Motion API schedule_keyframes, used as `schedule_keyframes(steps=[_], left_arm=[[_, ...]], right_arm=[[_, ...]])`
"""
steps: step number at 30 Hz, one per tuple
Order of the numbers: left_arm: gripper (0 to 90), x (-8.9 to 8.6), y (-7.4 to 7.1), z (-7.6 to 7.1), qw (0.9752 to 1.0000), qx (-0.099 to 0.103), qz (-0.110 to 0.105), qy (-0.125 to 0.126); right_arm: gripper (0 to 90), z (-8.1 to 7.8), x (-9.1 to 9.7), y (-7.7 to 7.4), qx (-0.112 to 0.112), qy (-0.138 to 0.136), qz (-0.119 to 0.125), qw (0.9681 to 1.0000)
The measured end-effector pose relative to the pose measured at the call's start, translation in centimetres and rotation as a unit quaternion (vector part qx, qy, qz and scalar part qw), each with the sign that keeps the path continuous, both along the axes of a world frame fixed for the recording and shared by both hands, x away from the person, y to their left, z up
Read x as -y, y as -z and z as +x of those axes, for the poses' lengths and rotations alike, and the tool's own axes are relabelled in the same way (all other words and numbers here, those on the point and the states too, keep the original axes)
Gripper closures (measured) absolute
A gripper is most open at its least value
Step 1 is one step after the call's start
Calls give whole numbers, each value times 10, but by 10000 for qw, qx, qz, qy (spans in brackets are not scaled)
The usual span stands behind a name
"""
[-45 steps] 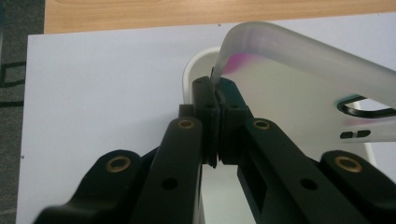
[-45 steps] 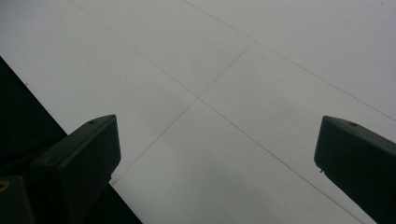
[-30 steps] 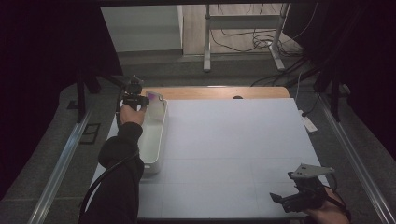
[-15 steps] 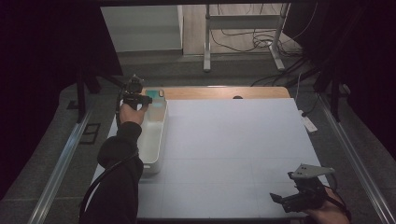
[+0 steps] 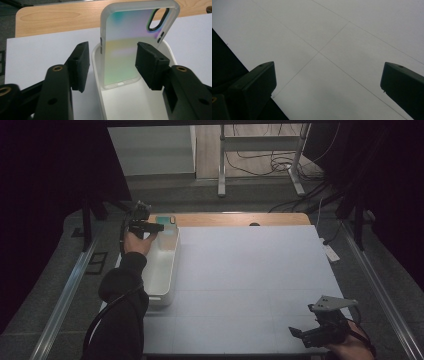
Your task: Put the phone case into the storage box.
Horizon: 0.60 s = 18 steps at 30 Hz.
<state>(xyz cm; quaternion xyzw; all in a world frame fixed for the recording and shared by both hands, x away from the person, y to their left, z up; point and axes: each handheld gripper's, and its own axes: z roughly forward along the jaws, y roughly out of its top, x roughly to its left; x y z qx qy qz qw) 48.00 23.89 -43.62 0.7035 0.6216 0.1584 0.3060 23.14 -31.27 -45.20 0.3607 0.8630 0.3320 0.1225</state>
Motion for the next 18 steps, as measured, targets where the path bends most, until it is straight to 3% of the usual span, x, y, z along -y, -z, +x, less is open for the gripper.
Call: schedule_keyframes(steps=[6,18], left_arm=[[359,-2,0,-3,9999,90,-34,43],[221,-7,2,-7,9987,254,-324,289]], right_arm=[[3,0,0,0,-7,23,-6,10000],[2,0,0,0,-9,8,-8,10000]])
